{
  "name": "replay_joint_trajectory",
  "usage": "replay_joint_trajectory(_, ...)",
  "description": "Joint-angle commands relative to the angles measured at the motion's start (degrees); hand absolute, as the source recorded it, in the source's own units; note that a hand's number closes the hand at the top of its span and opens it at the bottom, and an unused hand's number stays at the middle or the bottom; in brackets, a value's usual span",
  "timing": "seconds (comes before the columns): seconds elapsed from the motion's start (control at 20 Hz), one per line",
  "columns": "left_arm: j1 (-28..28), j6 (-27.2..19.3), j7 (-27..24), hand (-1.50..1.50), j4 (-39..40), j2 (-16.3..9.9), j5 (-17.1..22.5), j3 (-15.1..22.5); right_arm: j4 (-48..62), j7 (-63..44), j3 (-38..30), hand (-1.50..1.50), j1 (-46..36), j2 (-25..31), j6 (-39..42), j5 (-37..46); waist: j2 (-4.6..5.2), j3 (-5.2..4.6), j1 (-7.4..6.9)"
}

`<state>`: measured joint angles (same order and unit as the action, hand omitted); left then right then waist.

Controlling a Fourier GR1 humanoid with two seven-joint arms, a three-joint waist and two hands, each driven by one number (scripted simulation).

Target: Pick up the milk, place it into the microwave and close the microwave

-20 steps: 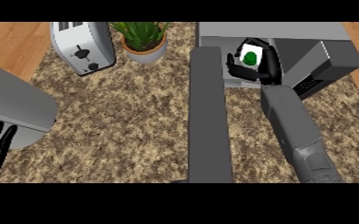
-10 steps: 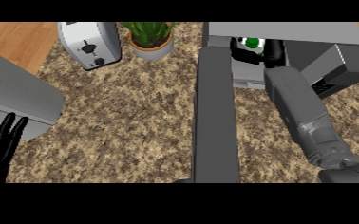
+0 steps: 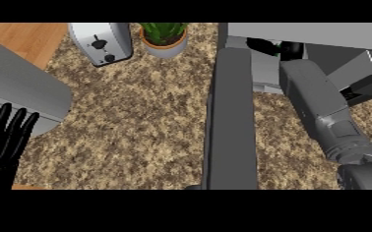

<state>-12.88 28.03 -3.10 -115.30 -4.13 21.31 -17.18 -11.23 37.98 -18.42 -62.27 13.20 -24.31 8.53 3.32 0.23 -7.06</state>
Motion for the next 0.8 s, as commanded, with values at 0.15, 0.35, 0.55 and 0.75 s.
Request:
replay_joint_trajectory(0.15, 1.51, -0.35, -1.2, -1.5, 0.9, -0.01, -2.71, 0.39, 1.92, 0.0, -0.38, 1.5, -1.03, 1.58, -12.8, 1.61, 1.02, -0.06, -1.75)
replay_joint_trajectory(0.35, 3.26, -0.97, -0.28, -1.5, 0.62, -0.77, -3.83, 0.75, 4.22, -0.89, 3.54, -1.5, -1.75, 2.82, -18.71, 6.36, 1.34, -0.06, -2.34)
replay_joint_trajectory(0.55, 3.04, -1.27, -0.21, -1.5, 0.54, 0.36, -6.41, 2.98, 5.7, -2.98, 4.16, -1.5, -3.26, 3.18, -20.55, 7.34, 1.5, -0.02, -3.17)
replay_joint_trajectory(0.75, 3.88, -1.0, 0.09, -1.5, 0.8, 0.46, -7.37, 4.46, 7.36, -5.46, 3.29, -1.5, -3.28, 1.09, -18.07, 6.42, 1.74, 0.15, -3.43)
